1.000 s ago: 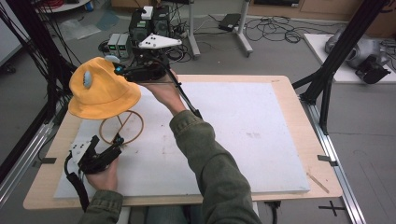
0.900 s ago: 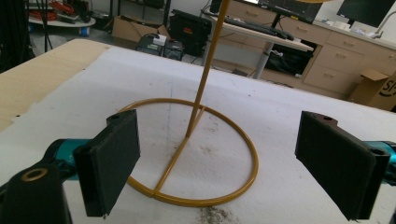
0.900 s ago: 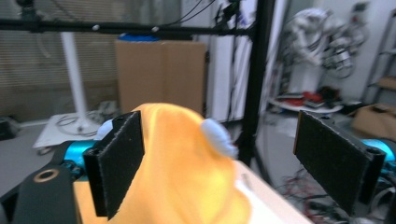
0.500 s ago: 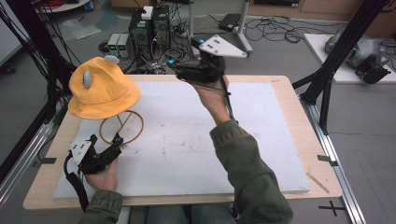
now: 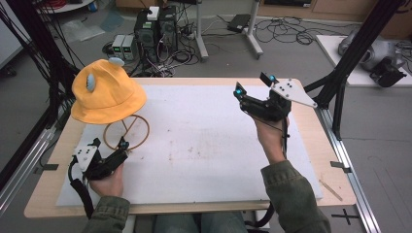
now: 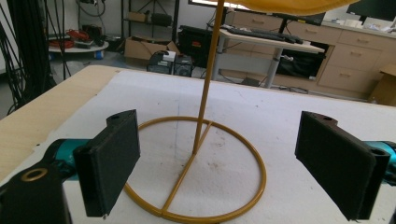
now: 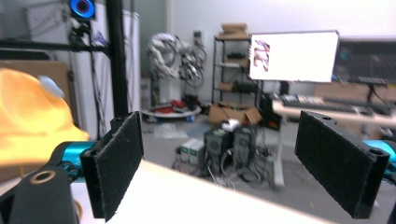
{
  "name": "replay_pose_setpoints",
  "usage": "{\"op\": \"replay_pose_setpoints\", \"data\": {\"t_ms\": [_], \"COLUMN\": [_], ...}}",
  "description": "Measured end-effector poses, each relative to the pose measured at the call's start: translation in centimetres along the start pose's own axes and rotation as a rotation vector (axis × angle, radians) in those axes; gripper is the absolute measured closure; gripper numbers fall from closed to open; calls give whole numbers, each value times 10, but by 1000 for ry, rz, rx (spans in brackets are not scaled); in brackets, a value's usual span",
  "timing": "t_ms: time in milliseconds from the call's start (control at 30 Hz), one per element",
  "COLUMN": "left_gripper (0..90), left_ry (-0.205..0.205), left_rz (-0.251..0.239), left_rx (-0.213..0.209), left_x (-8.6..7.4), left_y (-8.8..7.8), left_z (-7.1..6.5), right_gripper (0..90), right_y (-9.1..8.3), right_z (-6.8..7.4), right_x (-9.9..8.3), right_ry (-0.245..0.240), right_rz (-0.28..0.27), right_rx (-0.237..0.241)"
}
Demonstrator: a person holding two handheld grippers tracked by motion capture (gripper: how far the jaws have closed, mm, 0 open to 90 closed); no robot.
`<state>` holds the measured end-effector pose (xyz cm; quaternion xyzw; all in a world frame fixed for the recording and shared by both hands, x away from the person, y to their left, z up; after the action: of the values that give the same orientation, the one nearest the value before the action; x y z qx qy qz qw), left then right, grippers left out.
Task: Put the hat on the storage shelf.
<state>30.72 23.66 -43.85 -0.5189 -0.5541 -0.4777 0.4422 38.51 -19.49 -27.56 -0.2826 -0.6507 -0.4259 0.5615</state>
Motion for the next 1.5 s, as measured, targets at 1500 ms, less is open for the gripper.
{"op": "replay_pose_setpoints", "data": {"t_ms": [1500], "left_gripper": [143], "left_ry": [30], "left_rz": [26], "left_rx": [0], "left_x": [-8], "left_y": [2], "left_z": [1], "right_gripper": [149], "right_y": [-81], "right_z": [-28], "right_x": [-135], "right_ry": [48], "right_rz": [204], "right_rx": [-286]}}
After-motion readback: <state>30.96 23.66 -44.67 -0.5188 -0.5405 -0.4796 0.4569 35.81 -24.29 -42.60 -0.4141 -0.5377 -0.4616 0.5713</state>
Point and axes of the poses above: each handheld gripper's, and its own axes: y roughly forward along the jaws, x roughly out of its top, z roughly to its left, the point moved 4 cm from there along y, roughly forward along the jaws, and after that the axes turned 11 degrees about -z, right-handed, at the moved point
